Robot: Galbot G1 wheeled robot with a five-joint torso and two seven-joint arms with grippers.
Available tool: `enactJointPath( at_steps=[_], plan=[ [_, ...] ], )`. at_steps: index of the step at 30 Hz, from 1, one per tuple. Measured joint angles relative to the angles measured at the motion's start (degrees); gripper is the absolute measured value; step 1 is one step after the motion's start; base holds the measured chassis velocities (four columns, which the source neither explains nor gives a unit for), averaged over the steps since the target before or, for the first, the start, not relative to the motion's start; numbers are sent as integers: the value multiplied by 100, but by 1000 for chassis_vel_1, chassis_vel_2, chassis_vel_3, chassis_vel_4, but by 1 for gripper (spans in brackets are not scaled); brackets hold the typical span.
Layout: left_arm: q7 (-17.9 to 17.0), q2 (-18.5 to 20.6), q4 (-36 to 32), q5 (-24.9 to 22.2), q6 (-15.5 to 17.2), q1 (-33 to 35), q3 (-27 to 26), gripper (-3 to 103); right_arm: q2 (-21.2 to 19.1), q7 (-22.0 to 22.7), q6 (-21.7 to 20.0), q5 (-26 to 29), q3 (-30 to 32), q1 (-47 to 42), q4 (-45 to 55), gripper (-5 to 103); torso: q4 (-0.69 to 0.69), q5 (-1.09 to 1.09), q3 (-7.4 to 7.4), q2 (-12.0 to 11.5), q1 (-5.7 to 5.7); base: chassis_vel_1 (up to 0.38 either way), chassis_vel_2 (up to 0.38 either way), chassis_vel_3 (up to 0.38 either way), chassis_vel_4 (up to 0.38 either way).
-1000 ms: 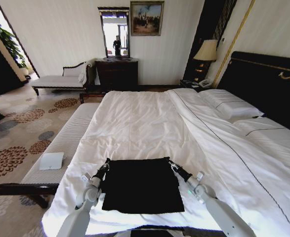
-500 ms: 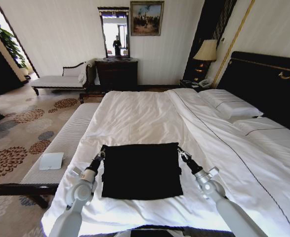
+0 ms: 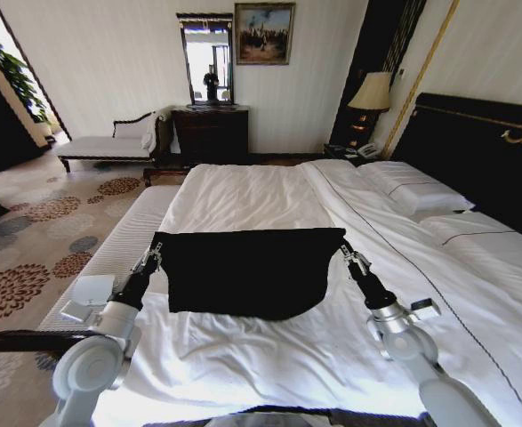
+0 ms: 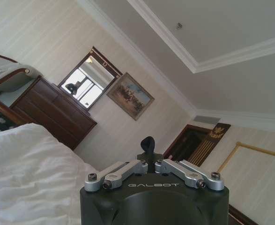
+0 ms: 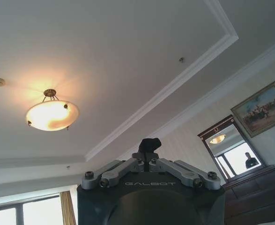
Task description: Fold the clothes on the bed.
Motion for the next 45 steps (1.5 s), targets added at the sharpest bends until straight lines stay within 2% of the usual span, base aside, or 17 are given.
enactJointPath(
  at_steps=[3, 4, 5, 7, 8, 9, 10, 12, 14, 16, 19, 20, 22, 23, 30, 36, 45],
  plan=[
    [-150, -20, -487, 135, 26, 433, -58, 1, 38, 430, -10, -235, 481, -627, 626, 0, -3, 3, -1, 0, 0, 0, 0, 0, 0],
    [-331, -10, -552, 145, 102, 665, -122, 1, 9, 901, -77, -351, 738, -891, 980, 0, -2, 2, -1, 0, -1, 0, 0, 0, 0],
    [-331, -10, -552, 145, 102, 665, -122, 1, 9, 901, -77, -351, 738, -891, 980, 0, -2, 2, -1, 0, -1, 0, 0, 0, 0],
    [-836, 50, -576, -102, 318, 779, -228, 1, -148, 2041, -353, -352, 943, -1025, 1540, 0, -2, 0, -1, 1, -2, 0, 0, 0, 0],
    [-954, 71, -577, -165, 371, 759, -238, 1, -193, 2368, -464, -300, 942, -996, 1646, 0, 0, -1, -1, 1, -2, 0, 0, 0, 0],
    [-1233, 142, -577, -249, 505, 569, -208, 1, -348, 3422, -925, -103, 777, -751, 1813, 0, -2, -5, -1, 1, -2, 0, 0, 0, 0],
    [-1233, 142, -577, -249, 505, 569, -208, 1, -348, 3422, -925, -103, 777, -751, 1813, 0, -2, -5, -1, 1, -2, 0, 0, 0, 0],
    [-1316, 197, -563, -105, 574, 286, -25, 1, -470, 4337, -1479, 96, 385, -250, 1612, 0, -2, -2, 0, 1, -1, 0, 0, 0, 0],
    [-1203, 231, 163, 527, 642, -184, 466, 1, -546, 4892, -1968, 67, -594, 705, 651, 0, 2, 5, 0, 0, -1, 0, 0, 0, 0],
    [-1161, 232, 465, 675, 647, -316, 619, 1, -546, 4932, -2021, 51, -799, 876, 406, 0, 4, 4, 2, -1, 0, 0, 0, 0, 0],
    [-1044, 177, 2403, 1254, 628, -1251, 1411, 1, -403, 5051, -2185, -35, -2132, 2079, -1378, 0, 0, 1, 4, -4, 3, 0, 0, 0, 0],
    [-1044, 177, 2403, 1254, 628, -1251, 1411, 1, -403, 5051, -2185, -35, -2132, 2079, -1378, 0, 0, 1, 4, -4, 3, 0, 0, 0, 0],
    [-949, 118, 3286, 1446, 523, -1773, 1644, 1, -257, 4935, -2160, -221, -2666, 2596, -2172, 0, 0, 0, 4, -4, 3, 0, 0, 0, 0],
    [-792, 57, 4177, 1556, 379, -2306, 1827, 1, -90, 4723, -2007, -463, -3099, 3064, -2988, 0, 0, -2, 4, -4, 3, 0, 0, 0, 0],
    [-48, -91, 5871, 1297, -146, -3433, 2142, 1, 482, 3875, -1355, -929, -3642, 4021, -4663, 0, -1, 1, 3, -4, 4, 0, 0, 0, 0],
    [371, -119, 6053, 1036, -503, -3446, 2159, 1, 607, 3382, -985, -825, -3612, 4134, -4840, 0, 0, 1, 2, -3, 2, 0, 0, 0, 0],
    [1262, 10, 5158, 356, -784, -2504, 1897, 1, 180, 2105, -352, -402, -3319, 3428, -4235, 0, -1, 0, 0, 0, -1, 0, 0, 0, 0]
  ],
)
